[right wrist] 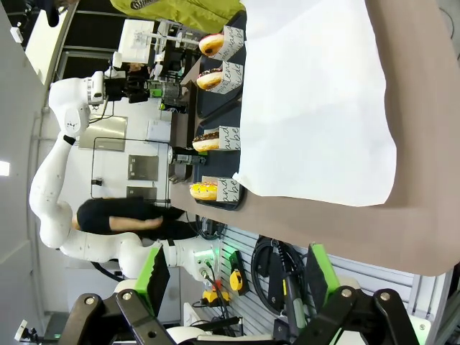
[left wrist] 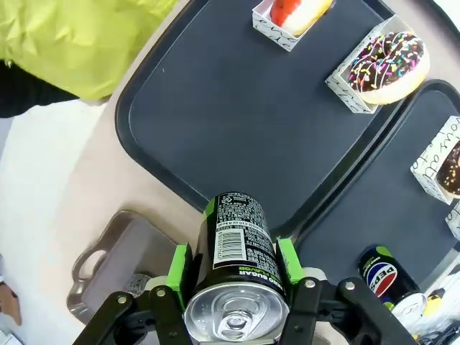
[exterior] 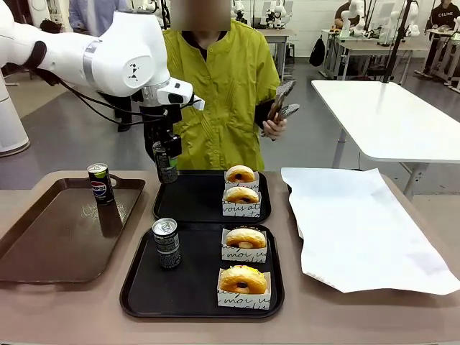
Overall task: Set up donuts and drinks on trays.
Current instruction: Pick up one Pepsi coke from the Handle tray and place it on the Flat Tray without a Pepsi coke.
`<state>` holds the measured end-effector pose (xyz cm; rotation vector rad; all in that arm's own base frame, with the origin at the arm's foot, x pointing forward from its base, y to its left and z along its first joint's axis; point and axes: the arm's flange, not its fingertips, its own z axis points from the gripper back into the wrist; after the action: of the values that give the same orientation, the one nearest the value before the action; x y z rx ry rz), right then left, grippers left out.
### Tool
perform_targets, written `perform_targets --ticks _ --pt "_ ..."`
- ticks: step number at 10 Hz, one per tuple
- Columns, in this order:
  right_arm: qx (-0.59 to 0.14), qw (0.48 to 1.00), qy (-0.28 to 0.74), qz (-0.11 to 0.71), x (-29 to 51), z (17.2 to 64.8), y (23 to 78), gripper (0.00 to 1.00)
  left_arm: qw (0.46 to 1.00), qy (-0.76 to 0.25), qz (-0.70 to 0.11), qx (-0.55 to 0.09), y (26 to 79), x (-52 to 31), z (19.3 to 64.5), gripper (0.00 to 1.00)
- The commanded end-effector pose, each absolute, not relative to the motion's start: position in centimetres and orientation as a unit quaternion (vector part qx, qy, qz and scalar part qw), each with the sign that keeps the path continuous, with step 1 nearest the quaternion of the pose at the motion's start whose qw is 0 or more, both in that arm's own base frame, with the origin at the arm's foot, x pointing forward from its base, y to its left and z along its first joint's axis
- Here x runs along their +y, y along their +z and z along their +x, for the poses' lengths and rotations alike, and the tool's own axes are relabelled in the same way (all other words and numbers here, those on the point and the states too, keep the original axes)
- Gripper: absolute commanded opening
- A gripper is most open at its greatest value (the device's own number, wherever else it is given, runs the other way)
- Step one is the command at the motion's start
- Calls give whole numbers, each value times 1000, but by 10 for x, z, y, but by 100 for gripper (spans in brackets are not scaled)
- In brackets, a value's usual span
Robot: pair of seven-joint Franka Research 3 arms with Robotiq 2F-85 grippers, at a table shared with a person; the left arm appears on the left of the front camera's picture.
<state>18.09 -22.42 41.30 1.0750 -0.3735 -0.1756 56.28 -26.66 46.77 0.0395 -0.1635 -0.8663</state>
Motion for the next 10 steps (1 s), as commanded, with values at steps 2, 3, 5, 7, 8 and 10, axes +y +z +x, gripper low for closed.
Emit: perform_targets --ticks 2,3,5,7,8,10 --pt "-185 833 -77 516 -223 181 412 100 888 -452 25 -85 478 -264 559 58" --pt "-185 833 -77 516 -223 181 412 100 888 -452 25 -85 478 -264 559 58" --pt "-185 833 -77 516 -223 181 412 100 893 -442 21 -81 471 -270 560 58" --pt "-185 833 -77 516 -223 181 412 100 912 -396 -29 -100 455 -285 579 58" --pt "-185 833 -77 516 -223 181 412 100 927 -355 -45 -114 448 -290 581 58" --pt "-185 833 -77 516 -223 181 412 100 935 -329 -44 -126 431 -296 587 58"
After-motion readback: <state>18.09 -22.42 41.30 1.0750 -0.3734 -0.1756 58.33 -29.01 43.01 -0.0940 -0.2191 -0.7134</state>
